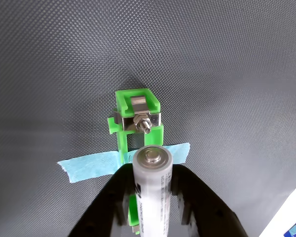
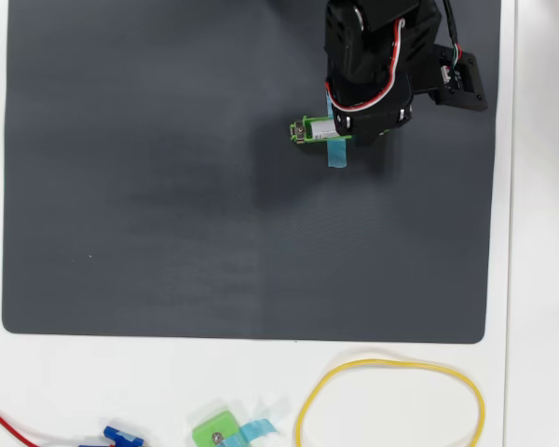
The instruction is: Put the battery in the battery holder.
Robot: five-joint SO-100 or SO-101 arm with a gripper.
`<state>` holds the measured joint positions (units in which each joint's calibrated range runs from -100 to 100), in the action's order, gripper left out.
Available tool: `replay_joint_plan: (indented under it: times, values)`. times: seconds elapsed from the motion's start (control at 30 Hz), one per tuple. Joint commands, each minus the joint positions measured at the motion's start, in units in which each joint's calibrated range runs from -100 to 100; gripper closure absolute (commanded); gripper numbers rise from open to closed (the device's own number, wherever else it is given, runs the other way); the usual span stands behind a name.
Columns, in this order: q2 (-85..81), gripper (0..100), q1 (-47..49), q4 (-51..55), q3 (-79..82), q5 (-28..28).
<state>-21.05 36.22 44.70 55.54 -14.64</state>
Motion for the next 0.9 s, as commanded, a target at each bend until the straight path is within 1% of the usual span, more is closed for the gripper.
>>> replay_joint_plan:
  times: [0.0, 0.87]
  values:
    - [0.0, 100, -0.8, -0.8, -2.1, 0.2]
    - [0.0, 100, -0.8, -0.2, -2.8, -0.1]
